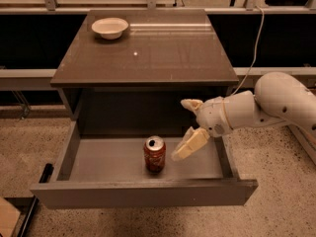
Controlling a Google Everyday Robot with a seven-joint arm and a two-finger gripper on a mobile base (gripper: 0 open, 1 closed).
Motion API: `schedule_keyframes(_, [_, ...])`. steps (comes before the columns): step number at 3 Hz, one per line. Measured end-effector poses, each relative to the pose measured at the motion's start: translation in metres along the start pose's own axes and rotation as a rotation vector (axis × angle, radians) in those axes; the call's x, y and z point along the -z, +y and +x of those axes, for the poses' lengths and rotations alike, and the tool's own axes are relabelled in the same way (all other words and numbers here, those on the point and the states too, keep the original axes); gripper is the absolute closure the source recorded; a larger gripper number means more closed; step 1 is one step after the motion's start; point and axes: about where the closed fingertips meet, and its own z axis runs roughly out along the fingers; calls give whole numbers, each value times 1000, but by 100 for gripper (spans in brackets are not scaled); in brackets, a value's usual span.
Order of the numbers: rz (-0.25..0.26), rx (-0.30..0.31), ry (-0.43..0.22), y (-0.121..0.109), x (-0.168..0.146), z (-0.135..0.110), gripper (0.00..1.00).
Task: Place coke can into top drawer
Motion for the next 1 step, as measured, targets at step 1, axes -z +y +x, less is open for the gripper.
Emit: schedule_keyframes(1, [0, 0, 0, 0, 0, 0, 0])
